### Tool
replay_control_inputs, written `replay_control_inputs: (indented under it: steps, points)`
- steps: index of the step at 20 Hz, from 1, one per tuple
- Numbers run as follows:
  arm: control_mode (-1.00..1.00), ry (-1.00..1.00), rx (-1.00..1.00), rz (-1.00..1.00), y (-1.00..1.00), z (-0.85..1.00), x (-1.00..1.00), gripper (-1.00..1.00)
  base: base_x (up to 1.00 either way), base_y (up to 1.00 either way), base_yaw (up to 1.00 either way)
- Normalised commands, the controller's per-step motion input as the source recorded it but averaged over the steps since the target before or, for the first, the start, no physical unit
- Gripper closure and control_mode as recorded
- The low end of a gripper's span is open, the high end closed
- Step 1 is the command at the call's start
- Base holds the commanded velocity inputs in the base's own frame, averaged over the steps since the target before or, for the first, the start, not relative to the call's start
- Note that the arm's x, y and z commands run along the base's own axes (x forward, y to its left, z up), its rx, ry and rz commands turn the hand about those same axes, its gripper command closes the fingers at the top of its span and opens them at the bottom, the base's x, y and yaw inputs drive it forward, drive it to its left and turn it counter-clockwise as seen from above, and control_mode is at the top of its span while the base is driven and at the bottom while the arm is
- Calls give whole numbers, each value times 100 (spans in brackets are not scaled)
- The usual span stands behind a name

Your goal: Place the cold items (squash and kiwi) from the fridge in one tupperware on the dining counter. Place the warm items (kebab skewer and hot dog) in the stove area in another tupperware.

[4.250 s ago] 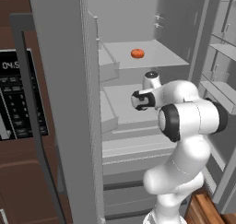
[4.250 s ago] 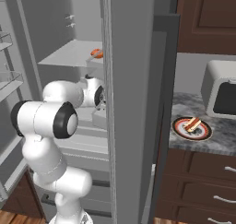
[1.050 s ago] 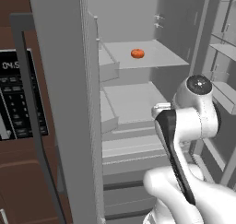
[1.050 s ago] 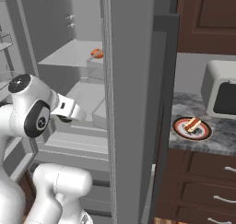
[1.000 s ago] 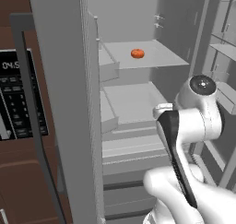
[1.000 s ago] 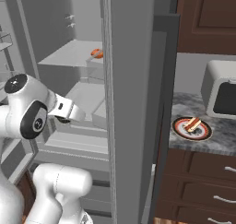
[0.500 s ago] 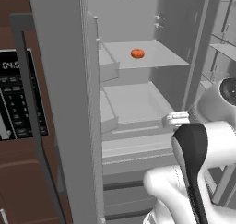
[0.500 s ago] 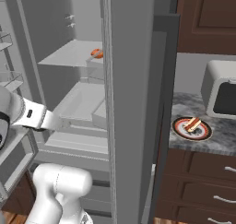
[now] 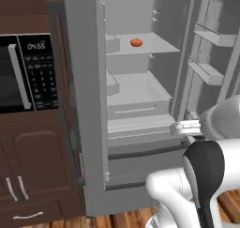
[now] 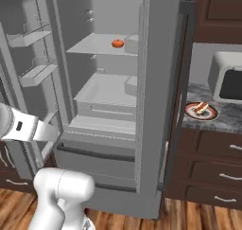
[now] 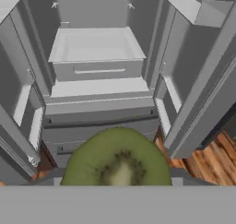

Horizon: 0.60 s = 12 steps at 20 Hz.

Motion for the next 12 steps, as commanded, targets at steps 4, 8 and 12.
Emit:
replay_control_inputs:
  steps: [4, 8, 12]
  points:
    - [100, 0, 0, 0, 0, 0, 0, 100, -82, 38, -9]
    - [100, 0, 0, 0, 0, 0, 0, 100, -77, 25, -34]
    - [100, 0, 0, 0, 0, 0, 0, 100, -69, 13, -47]
